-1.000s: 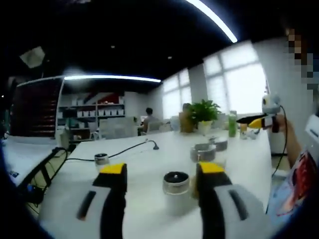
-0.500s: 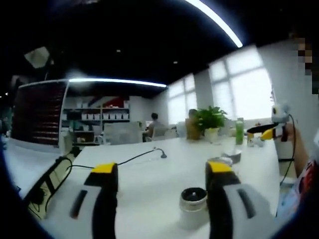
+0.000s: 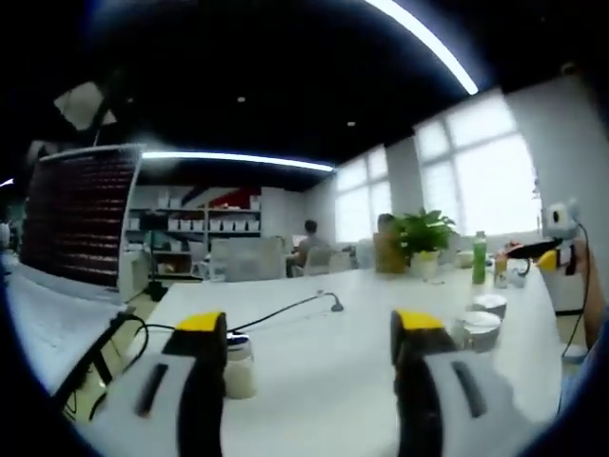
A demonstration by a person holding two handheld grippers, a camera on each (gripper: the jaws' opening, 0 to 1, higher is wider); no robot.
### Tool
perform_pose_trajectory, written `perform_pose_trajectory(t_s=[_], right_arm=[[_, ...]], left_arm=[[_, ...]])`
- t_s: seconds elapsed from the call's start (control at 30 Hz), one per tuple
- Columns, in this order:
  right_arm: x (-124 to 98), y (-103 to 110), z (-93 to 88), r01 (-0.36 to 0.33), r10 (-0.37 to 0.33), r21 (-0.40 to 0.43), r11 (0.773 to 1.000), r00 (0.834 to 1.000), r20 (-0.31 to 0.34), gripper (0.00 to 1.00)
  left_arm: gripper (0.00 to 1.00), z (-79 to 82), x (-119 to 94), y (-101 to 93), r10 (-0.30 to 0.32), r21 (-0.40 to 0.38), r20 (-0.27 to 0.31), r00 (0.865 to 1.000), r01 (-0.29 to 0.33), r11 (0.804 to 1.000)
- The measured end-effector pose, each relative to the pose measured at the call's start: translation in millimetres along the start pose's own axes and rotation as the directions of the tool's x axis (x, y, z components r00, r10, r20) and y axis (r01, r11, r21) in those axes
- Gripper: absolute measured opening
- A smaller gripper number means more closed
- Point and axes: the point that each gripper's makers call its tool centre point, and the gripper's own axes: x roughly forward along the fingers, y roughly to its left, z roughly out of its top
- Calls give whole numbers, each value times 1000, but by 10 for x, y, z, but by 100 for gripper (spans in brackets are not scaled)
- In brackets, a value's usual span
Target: Rotate the seasoning bottle until the label or dispensing opening points toward the visible target arrow and the bottle remains upright within the marked orientation range
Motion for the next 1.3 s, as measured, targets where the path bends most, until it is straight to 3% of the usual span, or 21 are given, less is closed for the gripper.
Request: perform_pose_trajectory(t_s=[0.33, 0.5, 0.8, 0.93, 1.07, 1.17, 1.3], right_arm=[[-13, 24, 14, -3, 3, -4, 1000, 1000, 5, 83], [-18, -4, -9, 3, -3, 2, 1000, 1000, -1, 83], [-11, -5, -14, -2, 2, 4, 1000, 1000, -4, 83], [-20, -14, -6, 0, 0, 3, 1000, 1000, -2, 83], [-26, -30, 1, 5, -5, 5, 1000, 1000, 1, 83], [-18, -38, -12, 6, -6, 9, 1000, 1000, -3, 83], [-21, -42, -2, 6, -6, 7, 1000, 1000, -1, 83]], left_arm=[[74, -70, 254, 106, -17, 21, -24, 1000, 17, 1000], [71, -130, 409, 265, 10, 36, -27, 1000, -9, 999], [65, -353, 636, 524, 55, -54, -27, 998, -57, 997], [61, -545, 725, 638, 80, -39, -77, 994, -84, 996], [57, -654, 805, 775, 105, -50, -81, 991, -109, 993], [52, -700, 878, 899, 140, 38, -84, 987, -138, 990], [52, -740, 949, 874, 107, -6, -99, 989, -108, 994]])
